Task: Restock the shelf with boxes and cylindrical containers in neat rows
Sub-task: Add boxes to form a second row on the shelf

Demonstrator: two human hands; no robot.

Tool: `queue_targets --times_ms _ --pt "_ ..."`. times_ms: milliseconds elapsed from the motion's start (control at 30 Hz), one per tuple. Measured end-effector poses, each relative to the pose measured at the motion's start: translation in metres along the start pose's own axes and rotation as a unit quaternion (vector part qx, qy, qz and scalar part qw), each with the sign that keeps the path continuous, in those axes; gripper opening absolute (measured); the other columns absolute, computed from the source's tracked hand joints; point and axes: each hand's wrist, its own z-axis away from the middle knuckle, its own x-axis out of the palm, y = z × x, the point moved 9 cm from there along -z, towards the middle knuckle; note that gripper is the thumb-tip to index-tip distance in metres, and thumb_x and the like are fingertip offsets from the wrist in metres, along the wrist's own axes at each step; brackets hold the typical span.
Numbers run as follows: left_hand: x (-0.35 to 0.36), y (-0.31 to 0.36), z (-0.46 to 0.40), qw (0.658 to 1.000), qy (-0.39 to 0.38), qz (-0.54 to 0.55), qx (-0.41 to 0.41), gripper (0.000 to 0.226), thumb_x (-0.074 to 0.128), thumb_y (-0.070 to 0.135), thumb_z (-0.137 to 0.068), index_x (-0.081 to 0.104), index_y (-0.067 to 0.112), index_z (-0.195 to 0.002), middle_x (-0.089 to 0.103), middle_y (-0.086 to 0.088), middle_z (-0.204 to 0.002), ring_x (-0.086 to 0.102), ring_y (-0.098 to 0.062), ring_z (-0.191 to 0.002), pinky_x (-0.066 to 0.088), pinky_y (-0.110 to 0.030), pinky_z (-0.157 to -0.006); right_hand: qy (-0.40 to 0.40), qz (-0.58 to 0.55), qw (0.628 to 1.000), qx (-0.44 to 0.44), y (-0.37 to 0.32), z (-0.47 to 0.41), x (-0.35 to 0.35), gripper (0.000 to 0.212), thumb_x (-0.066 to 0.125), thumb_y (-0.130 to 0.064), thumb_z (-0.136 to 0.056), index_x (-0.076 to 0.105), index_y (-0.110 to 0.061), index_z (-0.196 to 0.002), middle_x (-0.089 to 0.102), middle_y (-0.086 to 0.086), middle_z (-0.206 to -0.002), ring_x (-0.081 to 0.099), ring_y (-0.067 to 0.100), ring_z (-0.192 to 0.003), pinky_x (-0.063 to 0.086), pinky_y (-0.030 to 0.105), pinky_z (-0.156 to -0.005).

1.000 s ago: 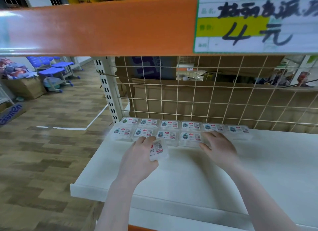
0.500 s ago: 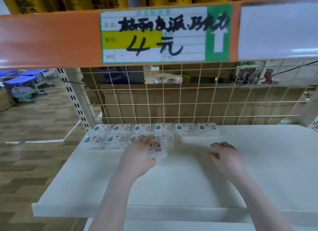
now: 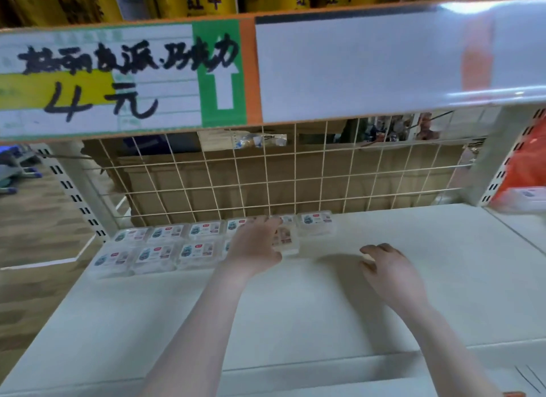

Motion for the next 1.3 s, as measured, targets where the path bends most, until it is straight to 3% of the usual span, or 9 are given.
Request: queue_targets --times_ms 233,367,833,1300 --pt "0.024 0.009 -0.015 0.999 -0.031 -0.019 -0.006 0.070 0.064 0.016 -0.080 0.035 0.021 -0.143 0.043 -0.003 -0.139 0.036 -0.023 -0.129 0.036 -0.035 -0.104 -0.002 -0.011 1.000 0.003 0.014 -0.002 -0.003 0.033 0.050 -0.027 -0.092 0.056 -0.022 -0.124 0.058 0.001 -0.118 0.054 0.022 -0.109 0.044 0.030 -0.082" --pt "0.034 0.004 -0.017 0.999 -0.049 -0.016 -0.017 0.068 0.063 0.015 -0.077 0.037 0.022 -0.140 0.042 -0.002 -0.135 0.041 -0.023 -0.124 0.041 -0.033 -0.096 -0.010 -0.009 1.000 0.001 0.019 -0.003 -0.002 0.034 0.049 -0.029 -0.092 0.055 -0.023 -0.125 0.057 0.000 -0.117 0.054 0.020 -0.109 0.044 0.029 -0.081" --pt "0.038 0.001 -0.025 0.999 -0.033 -0.016 -0.028 0.064 0.063 0.023 -0.081 0.038 0.024 -0.140 0.037 -0.001 -0.133 0.033 -0.022 -0.125 0.035 -0.035 -0.101 -0.024 -0.020 1.000 -0.003 0.032 -0.003 0.003 0.032 0.050 -0.027 -0.091 0.057 -0.023 -0.122 0.057 -0.002 -0.108 0.056 0.018 -0.101 0.044 0.028 -0.073" --pt "0.044 0.003 -0.019 1.000 0.004 -0.014 -0.027 0.052 0.060 0.032 -0.085 0.045 0.022 -0.134 0.043 0.002 -0.133 0.040 -0.019 -0.121 0.041 -0.034 -0.097 -0.028 -0.026 0.999 -0.019 0.034 -0.002 0.001 0.031 0.049 -0.027 -0.092 0.057 -0.024 -0.122 0.057 -0.004 -0.109 0.054 0.016 -0.102 0.043 0.027 -0.073"
